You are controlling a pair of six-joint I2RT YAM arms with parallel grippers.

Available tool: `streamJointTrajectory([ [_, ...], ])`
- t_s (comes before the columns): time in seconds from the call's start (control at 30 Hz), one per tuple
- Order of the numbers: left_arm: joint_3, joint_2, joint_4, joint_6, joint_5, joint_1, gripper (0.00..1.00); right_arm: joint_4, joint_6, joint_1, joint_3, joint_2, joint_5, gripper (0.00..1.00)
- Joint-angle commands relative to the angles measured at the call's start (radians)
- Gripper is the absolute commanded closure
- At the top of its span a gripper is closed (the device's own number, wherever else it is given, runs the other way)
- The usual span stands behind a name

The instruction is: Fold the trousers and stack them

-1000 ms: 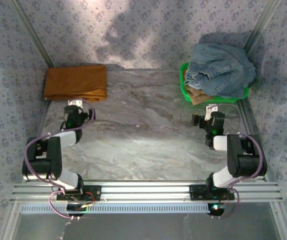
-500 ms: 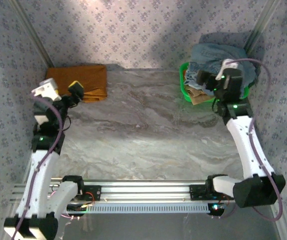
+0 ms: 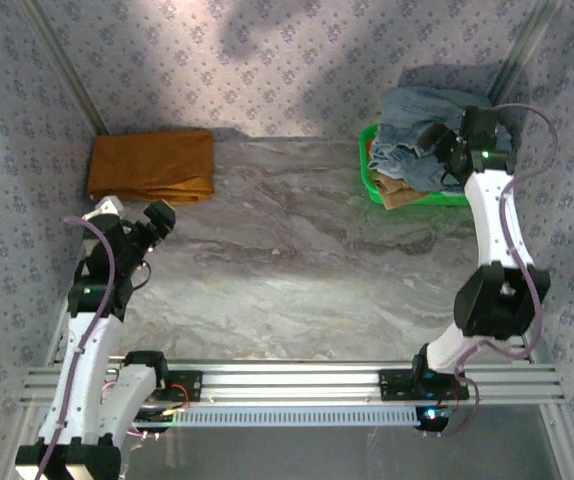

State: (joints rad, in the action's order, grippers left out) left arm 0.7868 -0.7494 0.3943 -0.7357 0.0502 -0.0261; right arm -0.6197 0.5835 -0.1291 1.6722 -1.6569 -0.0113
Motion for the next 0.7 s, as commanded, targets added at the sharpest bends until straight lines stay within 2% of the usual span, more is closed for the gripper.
streamJointTrajectory([
  [0.0,-0.004,0.012,-0.004,-0.013,0.086,-0.006,0.0,-0.122,0.1,-0.021,0.151,-0.127,-0.004,0.0],
  [0.2,-0.026,0.013,-0.016,-0.003,0.086,-0.01,0.0,-0.252,0.171,-0.03,0.398,-0.382,-0.017,0.02],
  [0.23,-0.027,0.013,-0.015,-0.001,0.085,-0.012,0.0,-0.256,0.173,-0.03,0.424,-0.41,-0.02,0.08],
  [0.3,-0.03,0.011,-0.014,0.001,0.08,-0.012,0.0,-0.257,0.171,-0.03,0.461,-0.449,-0.01,0.3],
  [0.37,-0.034,0.008,-0.017,0.003,0.08,-0.012,0.0,-0.258,0.164,-0.032,0.489,-0.466,-0.006,0.61],
  [0.47,-0.035,0.004,-0.023,0.007,0.077,-0.012,0.0,-0.233,0.143,-0.024,0.489,-0.444,0.003,0.93],
  [0.5,-0.036,0.001,-0.025,0.009,0.077,-0.011,0.0,-0.231,0.136,-0.018,0.489,-0.429,0.0,1.0],
  [0.67,-0.022,-0.016,-0.042,0.009,0.089,-0.011,0.0,-0.167,0.089,0.048,0.443,-0.29,-0.019,1.0],
])
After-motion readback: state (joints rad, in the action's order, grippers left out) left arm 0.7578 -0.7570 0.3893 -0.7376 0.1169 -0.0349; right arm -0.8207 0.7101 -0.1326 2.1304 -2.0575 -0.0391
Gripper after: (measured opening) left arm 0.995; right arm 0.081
